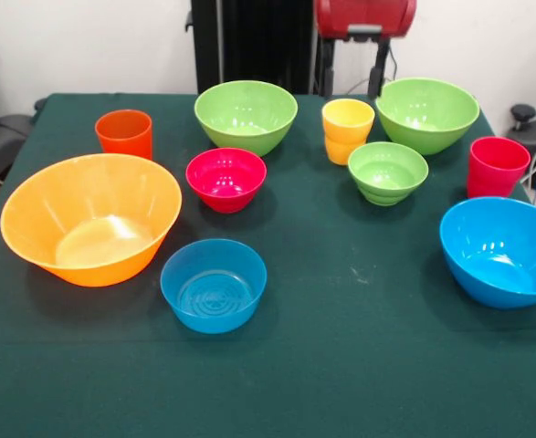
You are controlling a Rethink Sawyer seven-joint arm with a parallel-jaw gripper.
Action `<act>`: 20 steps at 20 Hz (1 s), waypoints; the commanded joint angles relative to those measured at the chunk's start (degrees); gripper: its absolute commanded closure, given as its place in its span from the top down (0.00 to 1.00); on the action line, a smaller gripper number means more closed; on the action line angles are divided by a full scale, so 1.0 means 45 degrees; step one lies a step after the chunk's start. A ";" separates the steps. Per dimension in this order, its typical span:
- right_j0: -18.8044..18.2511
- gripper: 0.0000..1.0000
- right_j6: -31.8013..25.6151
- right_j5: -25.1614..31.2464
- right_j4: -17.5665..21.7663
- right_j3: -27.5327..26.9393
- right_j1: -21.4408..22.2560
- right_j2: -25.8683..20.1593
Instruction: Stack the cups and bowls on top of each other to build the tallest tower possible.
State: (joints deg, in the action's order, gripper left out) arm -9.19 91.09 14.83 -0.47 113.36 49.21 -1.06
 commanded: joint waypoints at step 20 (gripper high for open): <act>0.0222 1.00 0.2097 -0.1146 0.0375 -0.0108 -0.2481 0.0007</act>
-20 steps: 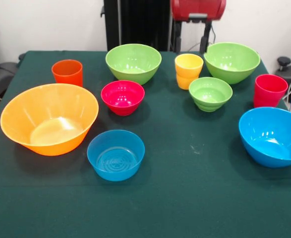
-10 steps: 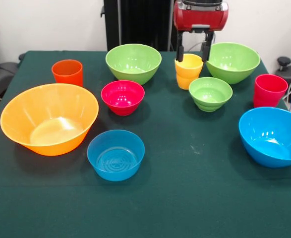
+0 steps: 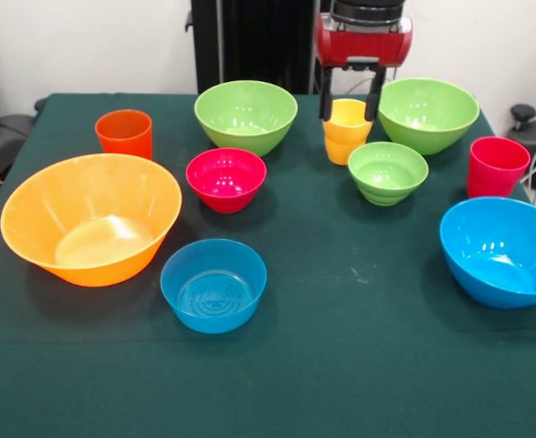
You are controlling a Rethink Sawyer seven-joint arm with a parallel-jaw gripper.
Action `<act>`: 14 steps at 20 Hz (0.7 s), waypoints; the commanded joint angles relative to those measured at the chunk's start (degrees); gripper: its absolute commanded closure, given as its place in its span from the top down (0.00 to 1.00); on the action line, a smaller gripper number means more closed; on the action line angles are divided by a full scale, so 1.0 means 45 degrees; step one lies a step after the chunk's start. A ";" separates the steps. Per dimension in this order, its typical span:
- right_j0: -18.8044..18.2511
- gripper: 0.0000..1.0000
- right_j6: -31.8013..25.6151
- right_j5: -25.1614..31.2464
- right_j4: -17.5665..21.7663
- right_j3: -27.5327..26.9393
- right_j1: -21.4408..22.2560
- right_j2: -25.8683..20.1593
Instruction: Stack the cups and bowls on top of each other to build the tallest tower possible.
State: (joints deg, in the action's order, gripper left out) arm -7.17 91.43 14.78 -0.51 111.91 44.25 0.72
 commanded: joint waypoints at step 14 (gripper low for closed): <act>0.0172 1.00 0.2613 -0.0543 -0.0084 0.0483 -0.1971 -0.0120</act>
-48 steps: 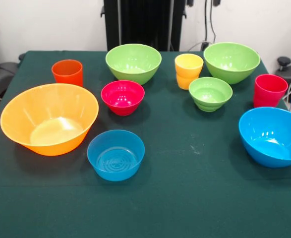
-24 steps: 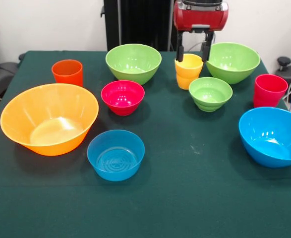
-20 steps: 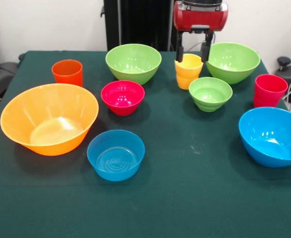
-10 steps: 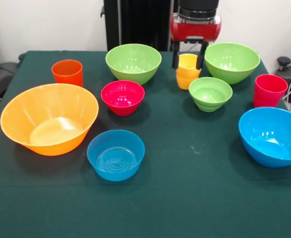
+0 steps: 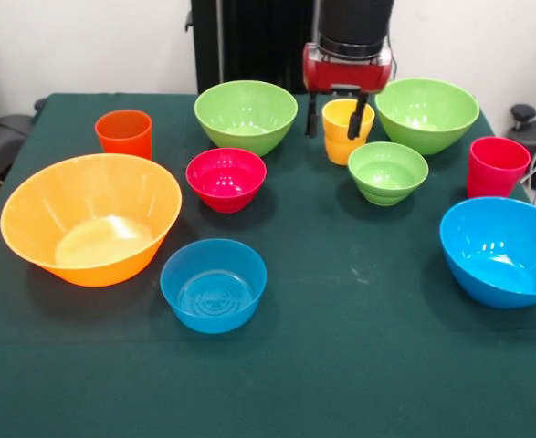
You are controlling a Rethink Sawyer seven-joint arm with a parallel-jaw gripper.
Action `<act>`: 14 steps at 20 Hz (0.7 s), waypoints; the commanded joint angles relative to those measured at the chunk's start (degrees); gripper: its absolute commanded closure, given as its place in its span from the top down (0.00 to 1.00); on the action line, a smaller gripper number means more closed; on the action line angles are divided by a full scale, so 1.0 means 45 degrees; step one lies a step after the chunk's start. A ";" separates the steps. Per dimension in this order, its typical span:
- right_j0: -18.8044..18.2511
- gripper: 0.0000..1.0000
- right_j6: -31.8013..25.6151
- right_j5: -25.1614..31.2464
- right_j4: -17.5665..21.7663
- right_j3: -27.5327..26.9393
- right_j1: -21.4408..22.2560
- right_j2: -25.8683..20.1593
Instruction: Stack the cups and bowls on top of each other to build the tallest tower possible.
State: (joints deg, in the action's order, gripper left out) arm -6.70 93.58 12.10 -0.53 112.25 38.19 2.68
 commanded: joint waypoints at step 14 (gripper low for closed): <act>0.0235 1.00 0.2241 0.0819 -0.0137 -0.0594 -0.1010 -0.0500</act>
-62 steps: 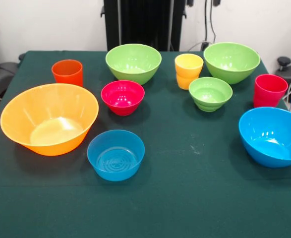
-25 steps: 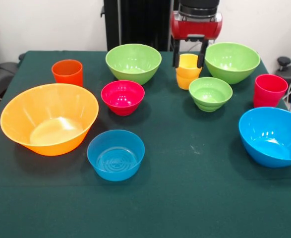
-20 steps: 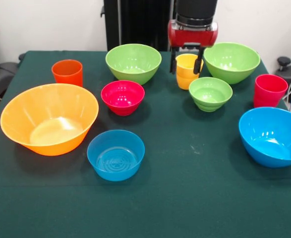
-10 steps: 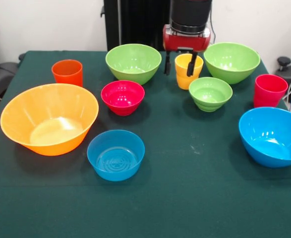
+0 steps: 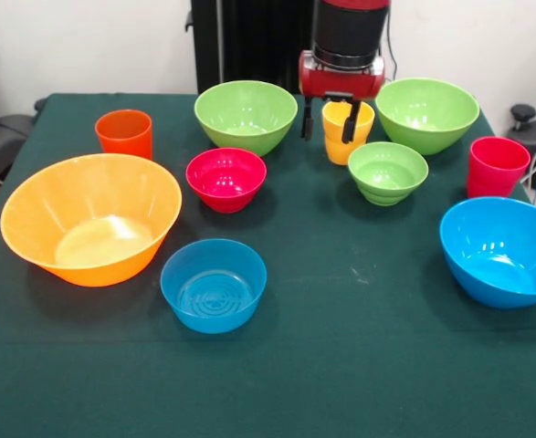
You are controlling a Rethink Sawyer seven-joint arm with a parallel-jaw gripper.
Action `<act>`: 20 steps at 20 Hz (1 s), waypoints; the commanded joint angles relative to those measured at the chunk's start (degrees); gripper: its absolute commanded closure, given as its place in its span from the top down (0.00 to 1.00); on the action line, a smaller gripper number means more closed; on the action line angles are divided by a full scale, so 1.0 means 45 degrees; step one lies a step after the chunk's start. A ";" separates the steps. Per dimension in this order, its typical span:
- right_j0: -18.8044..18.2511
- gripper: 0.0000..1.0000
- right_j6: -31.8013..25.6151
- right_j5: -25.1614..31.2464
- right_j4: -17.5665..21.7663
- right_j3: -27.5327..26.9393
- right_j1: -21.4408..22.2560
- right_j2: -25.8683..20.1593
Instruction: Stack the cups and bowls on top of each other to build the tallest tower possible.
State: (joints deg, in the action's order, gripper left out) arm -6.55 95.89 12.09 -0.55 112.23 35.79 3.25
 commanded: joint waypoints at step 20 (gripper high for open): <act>0.0134 1.00 0.2081 0.0276 -0.0187 0.0323 0.0063 -0.0811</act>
State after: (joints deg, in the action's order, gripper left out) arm -6.39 95.93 12.09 -0.55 112.24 36.46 3.29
